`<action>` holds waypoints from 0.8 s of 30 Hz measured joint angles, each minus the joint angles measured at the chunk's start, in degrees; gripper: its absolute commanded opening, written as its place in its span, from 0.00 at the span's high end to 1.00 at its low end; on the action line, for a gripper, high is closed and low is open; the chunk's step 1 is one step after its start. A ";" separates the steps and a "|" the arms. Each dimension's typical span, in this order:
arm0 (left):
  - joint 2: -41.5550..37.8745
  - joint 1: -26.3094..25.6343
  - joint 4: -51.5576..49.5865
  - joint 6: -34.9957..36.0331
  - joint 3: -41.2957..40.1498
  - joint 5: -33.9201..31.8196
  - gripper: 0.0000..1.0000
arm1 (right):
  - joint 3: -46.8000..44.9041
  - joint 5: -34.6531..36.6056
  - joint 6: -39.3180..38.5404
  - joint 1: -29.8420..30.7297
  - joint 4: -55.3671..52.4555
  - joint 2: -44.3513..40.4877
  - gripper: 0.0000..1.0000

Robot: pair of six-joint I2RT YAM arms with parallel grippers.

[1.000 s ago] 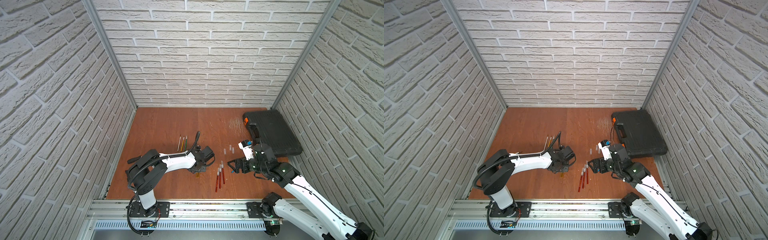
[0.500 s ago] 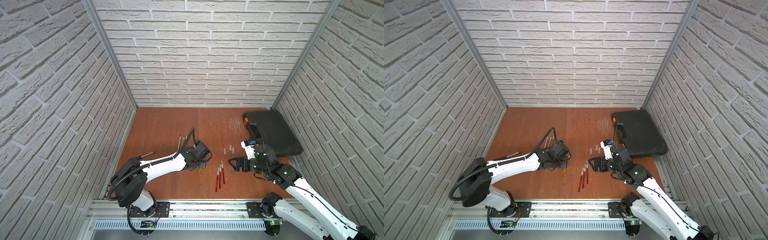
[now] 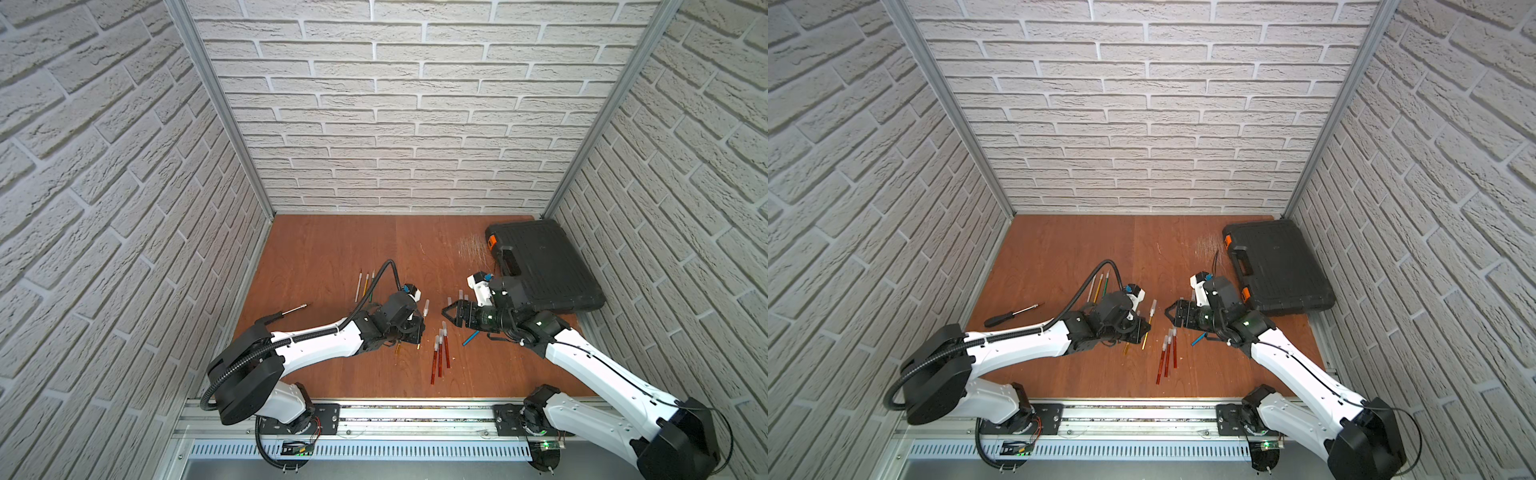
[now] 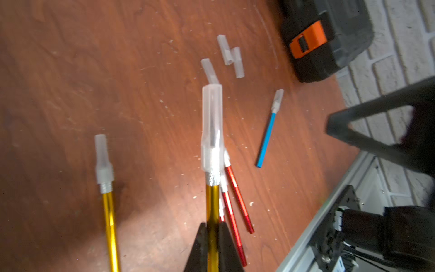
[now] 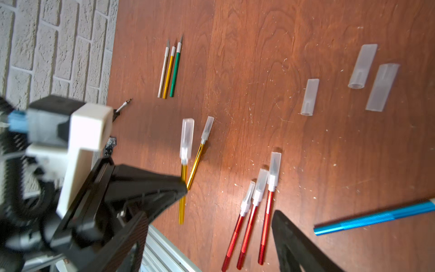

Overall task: Remove protective caps from carving knives
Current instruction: Remove the protective sleeve from the carving knife.

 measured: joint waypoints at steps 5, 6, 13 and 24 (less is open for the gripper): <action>0.96 -1.49 5.53 -0.02 0.00 2.08 0.97 | 1.95 -0.92 1.25 0.00 3.58 4.79 0.23; 1.33 -1.77 6.36 -0.02 0.00 2.36 0.97 | 2.29 -0.92 1.42 0.00 4.39 5.60 0.25; 2.32 -2.34 9.88 -0.22 0.00 3.65 0.98 | 3.23 -0.79 2.03 0.00 8.00 9.73 0.39; 2.36 -2.58 13.29 -1.49 0.00 4.48 0.98 | 3.39 -0.76 2.99 0.00 12.22 13.22 0.71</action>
